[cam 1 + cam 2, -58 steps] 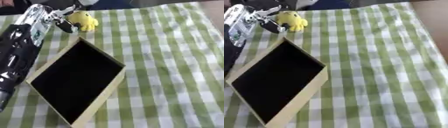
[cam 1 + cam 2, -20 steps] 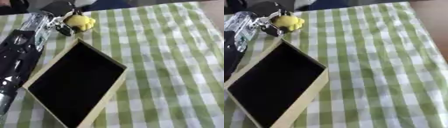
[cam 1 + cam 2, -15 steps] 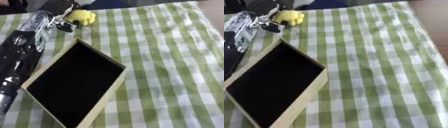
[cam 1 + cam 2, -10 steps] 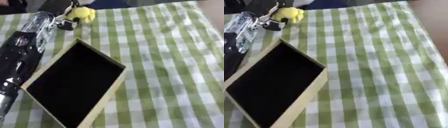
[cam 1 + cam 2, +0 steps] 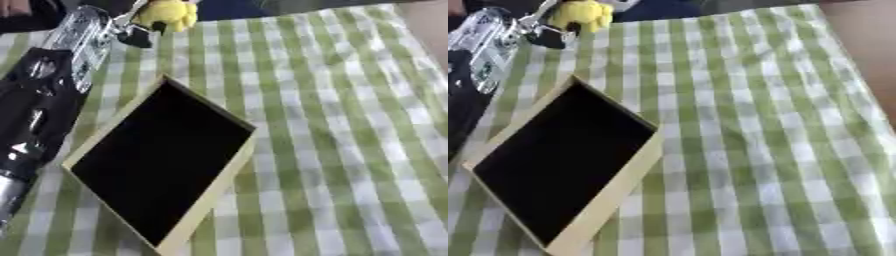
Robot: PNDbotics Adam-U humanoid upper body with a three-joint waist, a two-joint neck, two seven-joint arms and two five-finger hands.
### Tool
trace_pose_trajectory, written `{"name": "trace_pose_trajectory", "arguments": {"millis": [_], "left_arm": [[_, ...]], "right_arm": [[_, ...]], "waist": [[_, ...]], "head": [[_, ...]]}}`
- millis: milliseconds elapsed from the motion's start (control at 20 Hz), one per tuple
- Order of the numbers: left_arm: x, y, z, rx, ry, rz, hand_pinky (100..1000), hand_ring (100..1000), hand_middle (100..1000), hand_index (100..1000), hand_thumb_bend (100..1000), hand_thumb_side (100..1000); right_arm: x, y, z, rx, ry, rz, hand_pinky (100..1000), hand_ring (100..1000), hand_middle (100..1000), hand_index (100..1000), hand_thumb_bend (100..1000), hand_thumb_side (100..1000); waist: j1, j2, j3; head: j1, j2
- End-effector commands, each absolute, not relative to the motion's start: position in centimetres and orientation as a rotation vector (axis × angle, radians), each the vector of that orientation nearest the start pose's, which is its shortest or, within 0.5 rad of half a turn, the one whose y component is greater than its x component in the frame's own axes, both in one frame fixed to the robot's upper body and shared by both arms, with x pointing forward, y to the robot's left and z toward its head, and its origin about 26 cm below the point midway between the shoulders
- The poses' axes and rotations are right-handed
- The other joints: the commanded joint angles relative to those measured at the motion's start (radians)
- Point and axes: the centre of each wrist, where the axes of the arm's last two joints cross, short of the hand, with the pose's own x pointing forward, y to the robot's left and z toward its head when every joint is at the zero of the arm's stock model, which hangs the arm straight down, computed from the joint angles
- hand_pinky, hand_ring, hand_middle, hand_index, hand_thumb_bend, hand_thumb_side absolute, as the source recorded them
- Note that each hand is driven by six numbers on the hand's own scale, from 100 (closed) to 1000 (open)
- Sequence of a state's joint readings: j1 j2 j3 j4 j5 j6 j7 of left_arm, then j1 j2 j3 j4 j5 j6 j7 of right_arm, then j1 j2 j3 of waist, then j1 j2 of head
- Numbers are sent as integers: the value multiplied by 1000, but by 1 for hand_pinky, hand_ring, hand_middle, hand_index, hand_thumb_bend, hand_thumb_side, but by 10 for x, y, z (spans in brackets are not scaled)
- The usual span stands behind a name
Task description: Pick up objects on the table and place them in the box.
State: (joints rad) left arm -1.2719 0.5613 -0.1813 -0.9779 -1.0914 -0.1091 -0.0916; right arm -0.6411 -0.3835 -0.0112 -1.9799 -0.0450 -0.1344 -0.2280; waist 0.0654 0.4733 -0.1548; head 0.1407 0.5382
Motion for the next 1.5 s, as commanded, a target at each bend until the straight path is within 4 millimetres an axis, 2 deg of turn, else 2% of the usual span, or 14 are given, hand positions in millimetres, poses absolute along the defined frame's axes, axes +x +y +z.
{"name": "trace_pose_trajectory", "arguments": {"millis": [50, 250, 450, 750, 1100, 1400, 1500], "left_arm": [[455, 262, 398, -2100, 2351, 1668, 134, 338, 362, 505, 100, 100], [448, 257, 400, -2000, 2446, 1722, 138, 344, 364, 510, 100, 100], [440, 248, 392, -1861, 2567, 1742, 138, 350, 359, 510, 100, 100], [406, 223, 366, -1570, 2702, 1787, 140, 359, 361, 519, 100, 100], [357, 215, 333, -1364, 2681, 1995, 150, 365, 371, 525, 100, 100], [309, 204, 330, -1263, 2642, 1915, 150, 365, 370, 522, 100, 100], [299, 202, 328, -1224, 2623, 1895, 151, 365, 370, 523, 100, 100]], "right_arm": [[310, -238, 308, 197, 3475, -217, 730, 724, 616, 804, 100, 1000], [310, -239, 303, 206, 3487, -213, 731, 726, 617, 804, 100, 1000], [310, -241, 297, 223, 3508, -207, 732, 728, 618, 804, 100, 1000], [311, -241, 290, 240, 3528, -199, 733, 731, 620, 804, 100, 1000], [311, -242, 286, 252, 3546, -187, 734, 731, 620, 803, 100, 1000], [311, -243, 282, 257, 3559, -165, 734, 731, 619, 803, 100, 1000], [311, -243, 282, 258, 3561, -160, 734, 731, 619, 803, 100, 1000]], "waist": [[-5, -47, 9], [-9, -80, 38], [-15, -116, 80], [-25, -156, 150], [-32, -178, 183], [-42, -182, 197], [-48, -181, 200]], "head": [[-12, 34], [-31, 70], [-61, 122], [-96, 179], [-112, 201], [-122, 203], [-123, 200]]}}
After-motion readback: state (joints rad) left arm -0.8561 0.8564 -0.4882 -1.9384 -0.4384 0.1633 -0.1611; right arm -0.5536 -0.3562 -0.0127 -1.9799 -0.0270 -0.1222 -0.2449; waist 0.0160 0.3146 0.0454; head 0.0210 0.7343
